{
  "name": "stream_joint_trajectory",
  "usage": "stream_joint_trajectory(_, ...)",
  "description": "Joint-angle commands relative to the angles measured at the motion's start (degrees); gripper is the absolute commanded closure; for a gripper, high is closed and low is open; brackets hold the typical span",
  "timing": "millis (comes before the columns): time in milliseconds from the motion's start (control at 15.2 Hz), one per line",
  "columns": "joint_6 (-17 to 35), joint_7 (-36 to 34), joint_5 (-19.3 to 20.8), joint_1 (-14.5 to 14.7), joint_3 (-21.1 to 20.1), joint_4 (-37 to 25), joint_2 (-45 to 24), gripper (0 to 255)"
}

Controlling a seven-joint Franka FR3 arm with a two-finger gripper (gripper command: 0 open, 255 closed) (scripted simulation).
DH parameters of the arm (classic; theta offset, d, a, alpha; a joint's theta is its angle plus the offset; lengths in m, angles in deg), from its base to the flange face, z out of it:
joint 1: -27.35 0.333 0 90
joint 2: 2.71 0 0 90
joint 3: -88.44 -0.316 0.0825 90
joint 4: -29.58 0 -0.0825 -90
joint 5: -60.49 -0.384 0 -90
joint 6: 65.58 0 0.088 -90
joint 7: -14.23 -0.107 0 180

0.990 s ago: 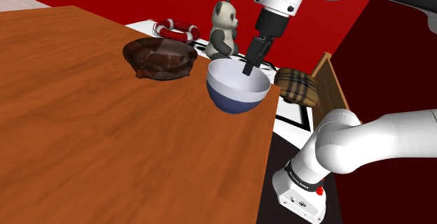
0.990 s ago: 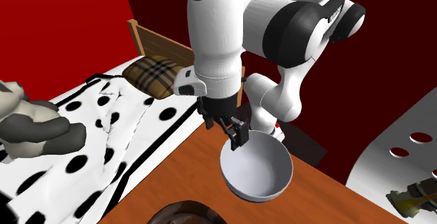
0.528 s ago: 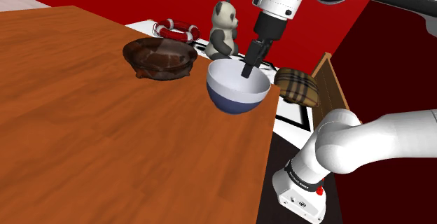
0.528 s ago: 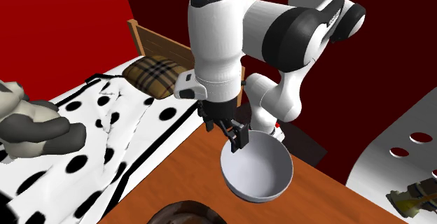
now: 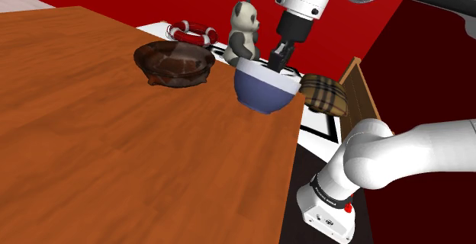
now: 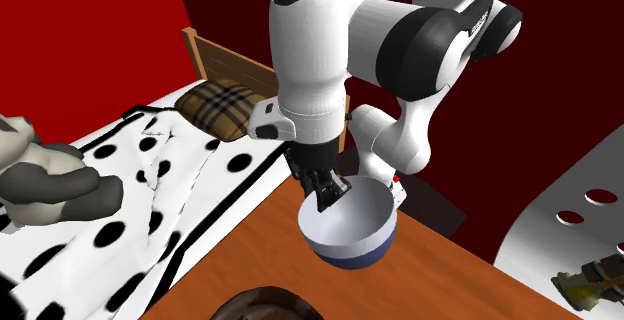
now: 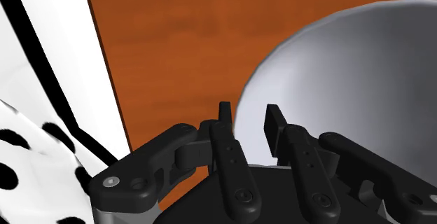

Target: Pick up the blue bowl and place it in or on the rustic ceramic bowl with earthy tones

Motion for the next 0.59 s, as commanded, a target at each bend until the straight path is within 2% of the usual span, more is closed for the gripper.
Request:
stream_joint_trajectory(0, 0.0, 0.0, 0.0, 0.1, -0.1, 0.1, 0.9, 255)
stream_joint_trajectory(132, -0.1, 0.0, 0.0, 0.2, 0.0, 0.6, 1.5, 255)
stream_joint_trajectory(528, -4.2, -0.4, 0.3, 0.0, 0.3, -5.0, 0.1, 255)
